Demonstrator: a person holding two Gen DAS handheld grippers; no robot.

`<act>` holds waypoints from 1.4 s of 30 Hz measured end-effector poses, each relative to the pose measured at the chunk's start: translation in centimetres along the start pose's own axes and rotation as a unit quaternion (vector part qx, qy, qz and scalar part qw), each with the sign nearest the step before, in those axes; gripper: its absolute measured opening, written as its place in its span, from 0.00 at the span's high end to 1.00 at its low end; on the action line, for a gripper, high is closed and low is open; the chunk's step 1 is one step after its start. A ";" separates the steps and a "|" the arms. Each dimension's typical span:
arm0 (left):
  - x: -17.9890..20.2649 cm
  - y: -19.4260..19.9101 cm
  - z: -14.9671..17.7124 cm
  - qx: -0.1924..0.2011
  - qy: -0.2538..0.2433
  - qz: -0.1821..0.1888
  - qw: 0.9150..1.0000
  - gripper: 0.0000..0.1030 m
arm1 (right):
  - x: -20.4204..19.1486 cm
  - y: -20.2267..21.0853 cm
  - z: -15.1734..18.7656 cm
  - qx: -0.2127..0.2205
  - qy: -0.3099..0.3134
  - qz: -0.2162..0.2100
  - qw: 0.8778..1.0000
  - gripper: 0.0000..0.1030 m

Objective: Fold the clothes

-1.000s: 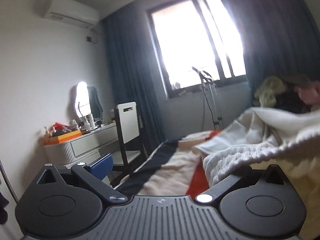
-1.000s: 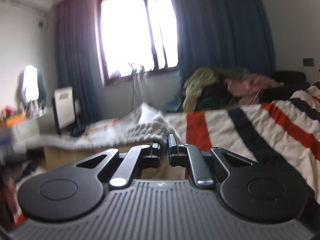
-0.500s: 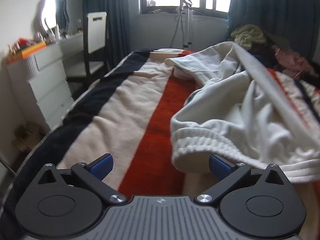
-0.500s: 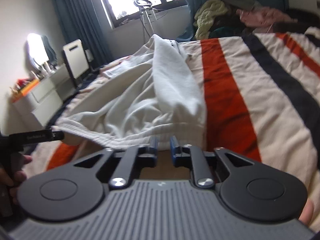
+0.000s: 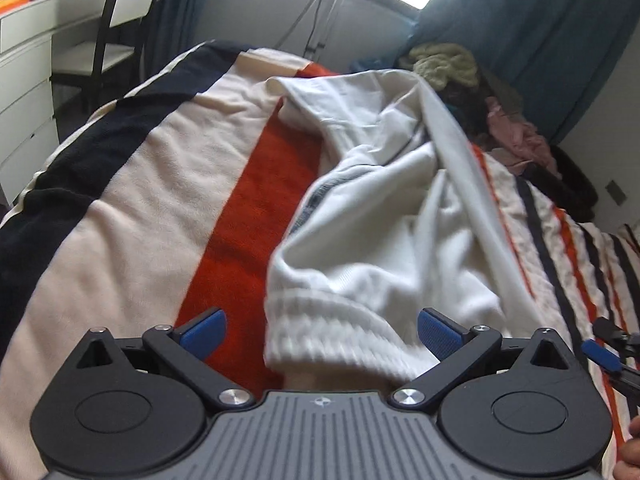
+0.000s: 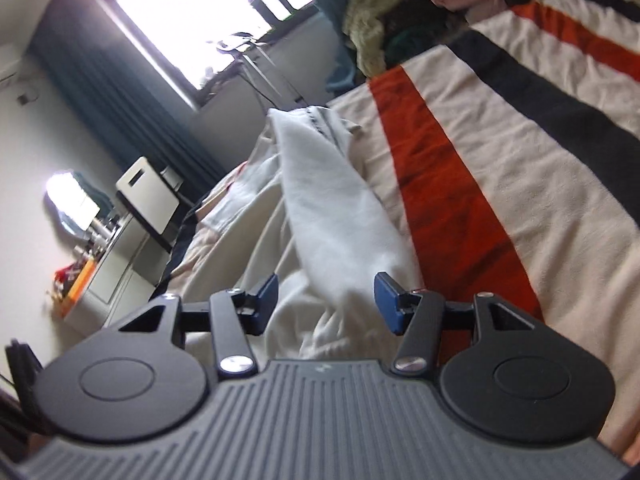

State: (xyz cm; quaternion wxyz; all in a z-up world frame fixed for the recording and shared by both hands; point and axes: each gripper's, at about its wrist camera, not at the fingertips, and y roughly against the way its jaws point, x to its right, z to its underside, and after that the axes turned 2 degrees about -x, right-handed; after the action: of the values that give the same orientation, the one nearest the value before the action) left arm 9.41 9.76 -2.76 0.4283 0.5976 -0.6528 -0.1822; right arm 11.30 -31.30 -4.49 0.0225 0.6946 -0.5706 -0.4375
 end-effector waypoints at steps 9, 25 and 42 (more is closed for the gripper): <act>-3.1 -6.4 -0.3 -0.052 0.074 0.020 0.996 0.07 | 4.9 -6.7 1.8 -0.109 -0.107 -0.024 0.988 0.33; -3.0 -5.2 0.9 -0.012 0.099 0.015 0.995 0.68 | 4.4 -5.9 4.0 -0.081 -0.128 -0.108 0.983 0.68; -9.2 5.3 -15.1 0.123 0.122 -0.062 0.983 0.87 | -14.3 -8.9 10.8 -0.131 -0.124 -0.251 0.951 0.78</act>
State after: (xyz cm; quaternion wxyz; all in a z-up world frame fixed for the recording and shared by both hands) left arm 17.08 23.71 6.67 0.4159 0.7030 -0.5745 -0.0529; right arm 11.80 -11.56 -7.55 -0.0684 0.7470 -0.3137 -0.5821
